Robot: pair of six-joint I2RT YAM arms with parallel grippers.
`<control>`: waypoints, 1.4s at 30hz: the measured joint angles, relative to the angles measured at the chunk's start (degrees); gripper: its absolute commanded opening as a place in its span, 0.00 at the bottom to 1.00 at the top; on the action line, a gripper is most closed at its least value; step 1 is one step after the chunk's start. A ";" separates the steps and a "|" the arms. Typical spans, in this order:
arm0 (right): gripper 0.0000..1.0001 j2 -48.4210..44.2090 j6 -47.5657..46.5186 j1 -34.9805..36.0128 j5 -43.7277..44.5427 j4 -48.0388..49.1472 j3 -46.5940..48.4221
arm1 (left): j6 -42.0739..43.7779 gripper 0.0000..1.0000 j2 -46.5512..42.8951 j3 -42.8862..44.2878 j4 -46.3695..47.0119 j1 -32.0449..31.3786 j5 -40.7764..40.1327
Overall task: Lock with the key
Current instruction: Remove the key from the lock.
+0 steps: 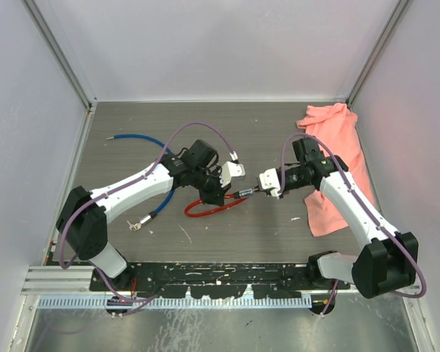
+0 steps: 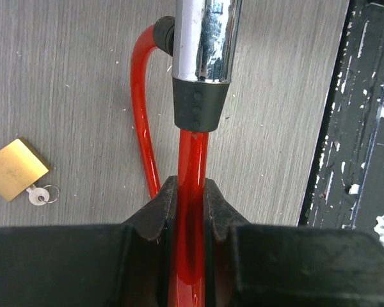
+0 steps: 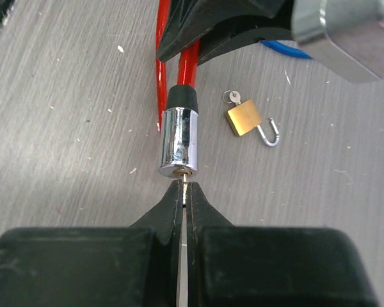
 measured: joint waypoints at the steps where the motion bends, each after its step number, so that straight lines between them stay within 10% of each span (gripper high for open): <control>1: 0.01 -0.83 -1.11 0.26 0.74 0.00 -0.22 | 0.02 0.00 0.00 0.17 -0.26 0.07 0.31; 20: 0.01 -0.15 1.33 0.87 1.86 -3.74 1.68 | 1.46 0.00 2.89 4.55 -5.60 0.33 3.17; 42: 0.01 10.73 35.85 0.42 -0.31 -3.85 6.32 | 1.42 0.00 3.67 4.94 -7.65 0.72 1.20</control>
